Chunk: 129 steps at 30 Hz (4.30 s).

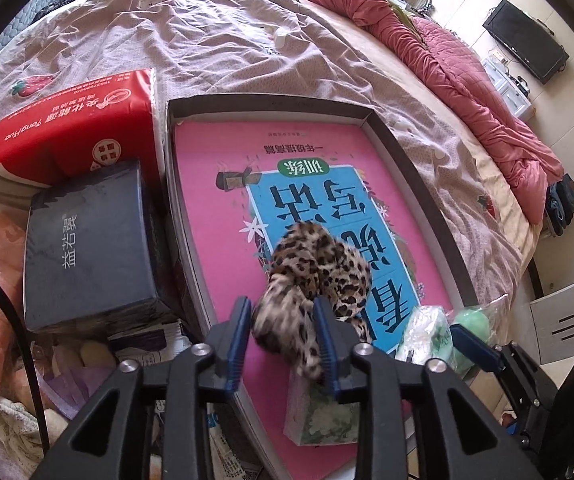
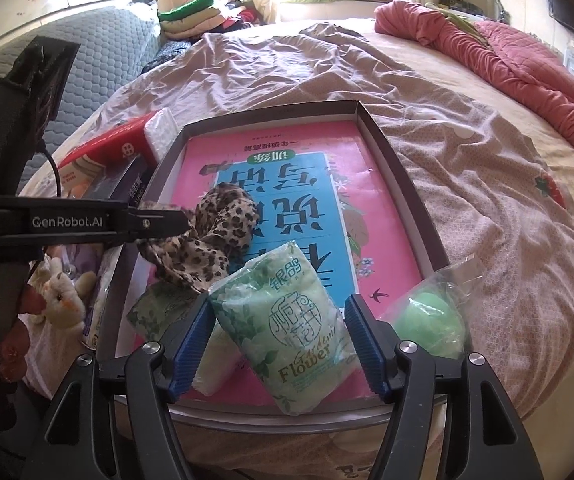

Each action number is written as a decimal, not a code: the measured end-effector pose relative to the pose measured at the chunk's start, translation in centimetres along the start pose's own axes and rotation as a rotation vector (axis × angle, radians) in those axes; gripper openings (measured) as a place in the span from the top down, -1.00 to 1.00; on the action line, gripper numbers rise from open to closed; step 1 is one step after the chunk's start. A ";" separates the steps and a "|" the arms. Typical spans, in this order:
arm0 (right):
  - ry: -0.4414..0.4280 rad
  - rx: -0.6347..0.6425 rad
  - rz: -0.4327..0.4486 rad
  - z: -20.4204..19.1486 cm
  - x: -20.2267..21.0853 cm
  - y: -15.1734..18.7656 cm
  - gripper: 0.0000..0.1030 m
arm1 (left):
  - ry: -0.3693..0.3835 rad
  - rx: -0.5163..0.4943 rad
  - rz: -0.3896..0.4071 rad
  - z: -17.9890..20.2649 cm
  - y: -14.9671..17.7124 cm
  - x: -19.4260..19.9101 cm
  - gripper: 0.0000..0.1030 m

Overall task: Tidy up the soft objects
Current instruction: 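Lower the leopard scrunchie onto the tray and open the left tool while the right tool releases the tissue pack, then move both open tools back from the tray toward the pile of soft items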

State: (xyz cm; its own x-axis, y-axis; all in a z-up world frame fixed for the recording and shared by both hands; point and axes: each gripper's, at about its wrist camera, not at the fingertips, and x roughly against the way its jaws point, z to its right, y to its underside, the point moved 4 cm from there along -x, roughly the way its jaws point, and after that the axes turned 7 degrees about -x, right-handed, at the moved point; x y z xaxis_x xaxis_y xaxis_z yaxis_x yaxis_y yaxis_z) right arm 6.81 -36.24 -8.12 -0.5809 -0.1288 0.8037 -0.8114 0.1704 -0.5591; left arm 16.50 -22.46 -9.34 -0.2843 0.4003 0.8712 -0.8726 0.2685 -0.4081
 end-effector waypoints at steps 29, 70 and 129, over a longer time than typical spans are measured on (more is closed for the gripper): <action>0.090 0.010 0.018 -0.1 3.3 -1.3 -0.52 | -0.062 -0.090 -0.038 1.9 0.0 2.4 -0.54; 0.070 -0.002 0.208 -4.6 10.8 -4.7 -0.56 | -0.192 -0.045 0.074 -1.2 3.4 13.1 -0.75; -0.102 0.285 0.068 -19.1 6.0 0.2 -0.57 | -0.290 0.206 0.066 -16.5 12.7 17.6 -0.83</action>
State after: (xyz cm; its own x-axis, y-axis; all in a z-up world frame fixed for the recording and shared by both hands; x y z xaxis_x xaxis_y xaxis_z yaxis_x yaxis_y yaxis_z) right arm 4.37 -18.34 0.50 -0.6266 -0.2259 0.7459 -0.7474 -0.0968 -0.6572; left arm 6.94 2.45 -3.75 -0.4177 0.1378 0.8981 -0.9019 0.0567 -0.4282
